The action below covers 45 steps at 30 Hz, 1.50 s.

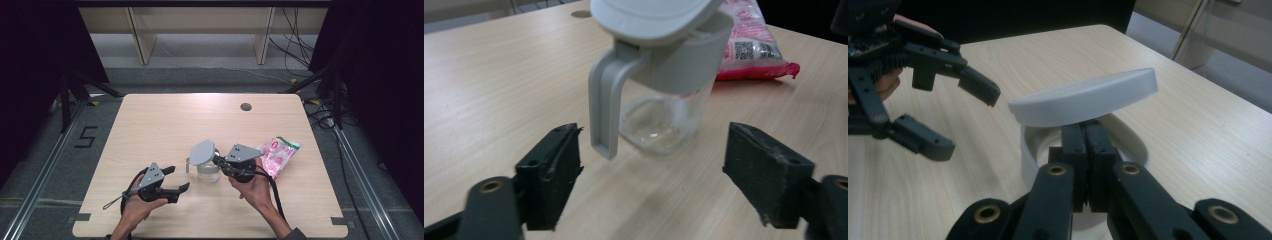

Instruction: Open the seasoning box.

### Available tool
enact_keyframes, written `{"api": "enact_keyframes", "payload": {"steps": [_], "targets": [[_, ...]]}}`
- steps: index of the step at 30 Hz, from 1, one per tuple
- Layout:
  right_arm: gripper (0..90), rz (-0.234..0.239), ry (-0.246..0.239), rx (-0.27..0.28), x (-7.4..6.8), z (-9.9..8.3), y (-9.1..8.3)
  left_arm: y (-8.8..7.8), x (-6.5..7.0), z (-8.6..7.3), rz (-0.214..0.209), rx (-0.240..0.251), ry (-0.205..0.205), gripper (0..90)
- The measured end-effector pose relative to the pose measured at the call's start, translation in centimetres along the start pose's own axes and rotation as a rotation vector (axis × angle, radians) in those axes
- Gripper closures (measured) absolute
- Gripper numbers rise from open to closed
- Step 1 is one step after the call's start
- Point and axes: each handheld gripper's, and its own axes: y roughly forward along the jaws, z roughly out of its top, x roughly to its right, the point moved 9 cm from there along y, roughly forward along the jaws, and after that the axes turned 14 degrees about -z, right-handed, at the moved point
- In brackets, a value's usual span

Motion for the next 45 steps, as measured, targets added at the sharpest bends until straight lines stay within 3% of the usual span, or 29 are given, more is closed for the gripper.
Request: {"api": "enact_keyframes", "payload": {"steps": [5,8,9,13,16,18,20,22,25,26,31,32,33,34,35,38,39,40,41,42,44,45], "targets": [[89.7,0.009,-0.002,0.013,-0.6,0.8,0.3,-1.4,0.4,-1.5,0.037,0.014,-0.024,17.4],[89.7,0.019,-0.017,0.018,-1.0,1.1,0.7,-1.7,0.4,-2.3,0.037,0.014,-0.050,16.6],[89.7,0.011,-0.002,0.018,-1.2,1.3,0.8,-1.9,0.4,-2.6,0.039,0.008,-0.054,16.4],[89.7,0.026,-0.037,0.032,-2.1,1.9,1.2,-1.7,0.5,-3.4,0.044,0.005,-0.063,16.2],[89.7,0.048,-0.043,0.036,-2.8,2.3,1.4,-1.9,0.3,-3.9,0.064,-0.024,-0.052,16.2],[89.4,0.045,-0.043,0.033,-3.2,2.2,1.6,-1.7,0.6,-3.8,0.055,0.003,-0.075,16.2],[88.8,0.048,-0.055,0.033,-3.2,2.1,1.7,-1.9,0.4,-3.8,0.055,-0.008,-0.048,16.2],[88.0,0.043,-0.058,0.031,-2.9,2.0,1.5,-2.0,0.5,-3.7,0.066,-0.002,-0.072,16.2],[83.9,0.013,-0.046,0.024,-1.3,1.2,0.6,-2.1,0.6,-3.7,0.065,-0.006,-0.063,16.2],[81.9,-0.001,-0.032,0.022,-0.7,0.9,0.3,-2.2,0.6,-3.7,0.064,-0.014,-0.043,16.2],[64.8,-0.108,0.107,-0.049,4.2,-3.0,-2.2,-2.2,0.6,-3.7,0.063,-0.010,-0.052,16.2],[63.5,-0.123,0.120,-0.050,5.0,-3.5,-2.5,-2.2,0.7,-3.6,0.065,0.000,-0.070,16.2],[61.0,-0.152,0.155,-0.063,5.9,-4.1,-3.2,-2.4,0.5,-3.7,0.074,-0.021,-0.057,16.2],[58.4,-0.174,0.170,-0.063,6.8,-4.7,-3.6,-2.2,0.7,-3.4,0.063,0.013,-0.068,16.2],[57.2,-0.187,0.195,-0.082,7.5,-5.3,-4.2,-2.2,0.8,-3.4,0.063,0.012,-0.064,16.2],[52.9,-0.237,0.267,-0.064,9.9,-6.7,-6.0,-2.1,0.7,-3.5,0.063,0.006,-0.058,16.3],[51.6,-0.247,0.263,-0.061,10.7,-7.3,-6.5,-2.2,0.6,-3.6,0.073,-0.010,-0.058,16.3],[51.2,-0.276,0.299,-0.071,11.2,-7.9,-7.3,-2.3,0.5,-3.8,0.081,-0.030,-0.049,16.3],[49.7,-0.286,0.331,-0.071,11.7,-8.4,-7.8,-2.0,0.8,-3.5,0.063,0.004,-0.066,16.3],[48.8,-0.308,0.379,-0.095,12.2,-9.2,-8.6,-2.0,0.7,-3.7,0.063,-0.011,-0.058,16.3],[47.3,-0.337,0.365,-0.096,13.2,-10.3,-9.4,-1.9,0.7,-3.6,0.065,-0.012,-0.060,16.3],[46.2,-0.340,0.399,-0.118,13.1,-10.7,-9.9,-1.9,0.7,-3.6,0.062,-0.008,-0.060,16.3]]}}
